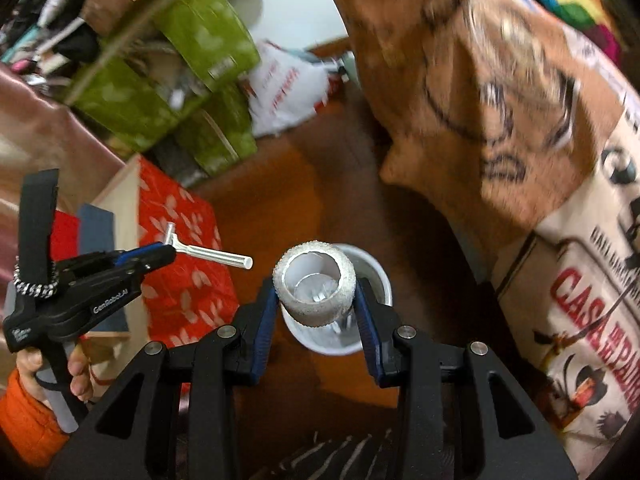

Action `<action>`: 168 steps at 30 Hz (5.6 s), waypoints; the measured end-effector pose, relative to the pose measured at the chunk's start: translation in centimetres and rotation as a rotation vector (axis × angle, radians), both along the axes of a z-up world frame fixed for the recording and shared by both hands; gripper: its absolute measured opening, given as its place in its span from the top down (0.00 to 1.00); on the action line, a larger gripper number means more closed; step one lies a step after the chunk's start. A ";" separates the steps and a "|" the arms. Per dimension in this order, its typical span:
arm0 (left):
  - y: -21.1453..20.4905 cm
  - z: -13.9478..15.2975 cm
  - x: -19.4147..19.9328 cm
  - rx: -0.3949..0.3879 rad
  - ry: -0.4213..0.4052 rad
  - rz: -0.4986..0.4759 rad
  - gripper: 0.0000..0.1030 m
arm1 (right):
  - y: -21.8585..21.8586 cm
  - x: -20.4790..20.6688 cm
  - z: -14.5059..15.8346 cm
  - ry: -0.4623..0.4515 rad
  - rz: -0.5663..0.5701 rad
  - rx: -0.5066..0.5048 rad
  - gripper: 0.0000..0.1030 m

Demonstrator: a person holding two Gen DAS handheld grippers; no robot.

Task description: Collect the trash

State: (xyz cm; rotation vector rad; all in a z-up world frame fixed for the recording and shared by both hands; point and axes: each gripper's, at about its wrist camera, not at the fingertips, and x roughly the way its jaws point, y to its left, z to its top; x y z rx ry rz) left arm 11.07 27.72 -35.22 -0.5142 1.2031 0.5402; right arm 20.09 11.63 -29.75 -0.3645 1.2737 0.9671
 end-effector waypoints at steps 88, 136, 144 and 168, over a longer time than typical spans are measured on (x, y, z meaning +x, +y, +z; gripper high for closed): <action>-14.9 29.1 -4.8 0.242 -0.623 -0.255 0.59 | -15.5 -7.8 26.5 -0.547 -0.282 0.426 0.60; -25.3 38.9 -16.1 0.456 -0.834 -0.355 0.05 | -24.1 -18.8 33.6 -0.817 -0.512 0.453 0.01; -25.4 38.9 -16.0 0.462 -0.833 -0.356 0.04 | -24.6 -18.6 33.9 -0.816 -0.523 0.454 0.01; -25.5 39.5 -16.0 0.467 -0.849 -0.357 0.01 | -26.2 -18.8 34.4 -0.858 -0.571 0.448 0.01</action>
